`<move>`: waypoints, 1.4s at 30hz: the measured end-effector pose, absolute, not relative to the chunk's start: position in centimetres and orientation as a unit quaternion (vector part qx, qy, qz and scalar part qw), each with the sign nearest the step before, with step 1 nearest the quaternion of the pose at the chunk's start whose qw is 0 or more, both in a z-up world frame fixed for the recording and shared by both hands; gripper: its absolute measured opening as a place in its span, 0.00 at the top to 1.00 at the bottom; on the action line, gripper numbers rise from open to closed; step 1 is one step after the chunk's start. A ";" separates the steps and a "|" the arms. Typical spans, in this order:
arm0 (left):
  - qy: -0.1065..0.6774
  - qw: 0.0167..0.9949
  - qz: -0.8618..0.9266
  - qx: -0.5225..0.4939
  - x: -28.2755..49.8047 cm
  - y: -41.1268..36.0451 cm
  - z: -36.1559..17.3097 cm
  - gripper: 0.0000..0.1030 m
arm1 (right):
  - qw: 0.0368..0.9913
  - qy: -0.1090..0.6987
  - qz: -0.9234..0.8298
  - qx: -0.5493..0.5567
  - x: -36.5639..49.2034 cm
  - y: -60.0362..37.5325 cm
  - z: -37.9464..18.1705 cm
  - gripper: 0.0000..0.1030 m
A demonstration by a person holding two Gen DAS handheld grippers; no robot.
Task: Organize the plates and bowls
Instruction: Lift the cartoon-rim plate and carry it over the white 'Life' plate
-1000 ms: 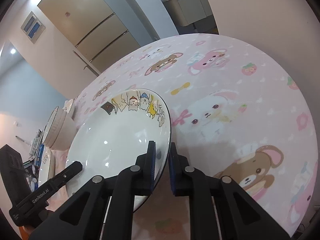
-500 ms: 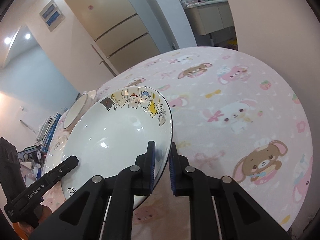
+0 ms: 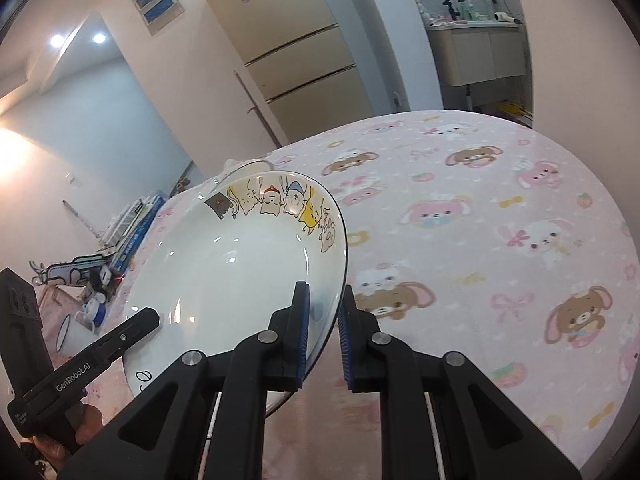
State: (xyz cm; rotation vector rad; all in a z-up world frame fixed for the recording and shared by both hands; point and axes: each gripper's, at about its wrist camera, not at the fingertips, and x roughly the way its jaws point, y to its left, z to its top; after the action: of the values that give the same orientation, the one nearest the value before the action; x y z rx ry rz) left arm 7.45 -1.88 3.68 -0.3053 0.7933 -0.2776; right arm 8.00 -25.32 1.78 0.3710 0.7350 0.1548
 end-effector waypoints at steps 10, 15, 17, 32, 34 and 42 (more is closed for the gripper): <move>0.368 0.909 -0.092 -0.176 5.5 5.8 4.2 0.79 | 0.911 0.371 0.127 0.131 9.0 -18.1 2.6 0.85; 0.359 0.914 -0.068 -0.176 5.2 9.0 4.4 0.79 | 0.909 0.374 0.150 0.111 10.4 -14.4 2.8 0.85; 0.357 0.916 -0.058 -0.176 5.4 10.3 4.5 0.79 | 0.907 0.375 0.158 0.106 11.0 -13.2 2.8 0.85; 0.372 0.908 -0.004 -0.191 7.9 16.8 1.4 0.79 | 0.892 0.398 0.196 0.083 15.9 -6.0 0.9 0.85; 0.377 0.906 0.000 -0.193 8.2 17.4 0.9 0.79 | 0.888 0.407 0.197 0.081 16.5 -5.2 0.3 0.85; 0.399 0.897 0.010 -0.192 8.9 18.0 -0.8 0.79 | 0.877 0.431 0.199 0.077 17.9 -4.1 -1.5 0.85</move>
State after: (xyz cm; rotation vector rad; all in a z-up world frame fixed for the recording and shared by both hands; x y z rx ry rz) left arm 8.89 18.03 -0.78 -0.3977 0.8257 0.0212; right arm 17.85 -4.12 -1.55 0.1612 0.8982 0.4144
